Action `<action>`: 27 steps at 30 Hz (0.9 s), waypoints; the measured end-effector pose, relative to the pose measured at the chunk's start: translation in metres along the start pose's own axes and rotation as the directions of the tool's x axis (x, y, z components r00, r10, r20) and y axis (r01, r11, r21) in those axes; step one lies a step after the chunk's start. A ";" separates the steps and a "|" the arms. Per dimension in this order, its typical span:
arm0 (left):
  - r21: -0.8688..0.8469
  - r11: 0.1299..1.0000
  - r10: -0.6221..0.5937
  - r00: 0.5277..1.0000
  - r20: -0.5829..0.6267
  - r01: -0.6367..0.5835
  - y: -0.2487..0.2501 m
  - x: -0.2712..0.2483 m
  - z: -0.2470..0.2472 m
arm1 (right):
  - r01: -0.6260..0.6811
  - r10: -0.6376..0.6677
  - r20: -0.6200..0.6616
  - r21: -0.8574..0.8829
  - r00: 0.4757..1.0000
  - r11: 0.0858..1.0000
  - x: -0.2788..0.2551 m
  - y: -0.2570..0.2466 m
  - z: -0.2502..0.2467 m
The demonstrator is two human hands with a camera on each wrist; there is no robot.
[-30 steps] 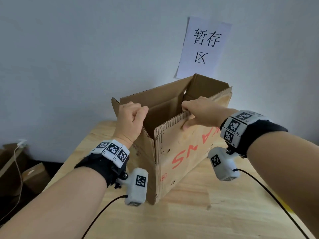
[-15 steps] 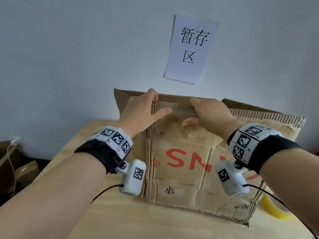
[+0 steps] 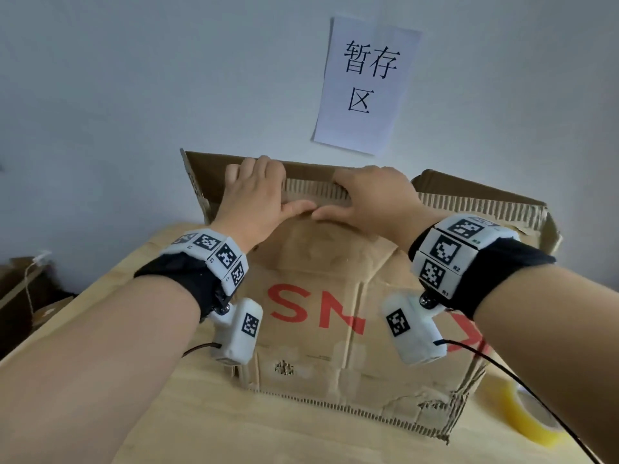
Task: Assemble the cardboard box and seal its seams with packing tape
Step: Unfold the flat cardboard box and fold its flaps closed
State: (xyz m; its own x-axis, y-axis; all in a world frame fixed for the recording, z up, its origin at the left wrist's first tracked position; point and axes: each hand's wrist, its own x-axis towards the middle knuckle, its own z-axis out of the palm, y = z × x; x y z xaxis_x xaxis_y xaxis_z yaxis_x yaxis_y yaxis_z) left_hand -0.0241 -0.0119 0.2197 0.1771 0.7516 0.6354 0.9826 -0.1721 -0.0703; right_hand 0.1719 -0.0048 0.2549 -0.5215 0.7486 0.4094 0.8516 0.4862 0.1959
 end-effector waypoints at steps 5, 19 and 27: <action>0.108 0.990 -0.094 0.995 0.033 0.090 0.007 -0.020 -0.015 | -0.085 0.085 0.171 -0.012 0.982 0.996 -0.030 0.032 -0.019; 0.128 0.963 0.193 0.940 0.281 -0.236 0.046 -0.066 -0.087 | 0.054 -0.048 0.031 -0.233 0.998 0.971 -0.119 0.012 -0.041; 0.178 0.943 0.161 0.856 0.491 -0.280 0.086 -0.145 -0.059 | 0.144 -0.035 0.385 -0.257 0.922 0.956 -0.178 -0.018 -0.011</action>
State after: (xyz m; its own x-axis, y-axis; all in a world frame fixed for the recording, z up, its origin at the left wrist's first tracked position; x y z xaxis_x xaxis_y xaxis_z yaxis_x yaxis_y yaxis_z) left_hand 0.0316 -0.1730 0.1668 0.3374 0.9285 0.1550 0.8875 -0.2589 -0.3812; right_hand 0.2500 -0.1520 0.1877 -0.5312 0.8468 0.0273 0.7522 0.4565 0.4752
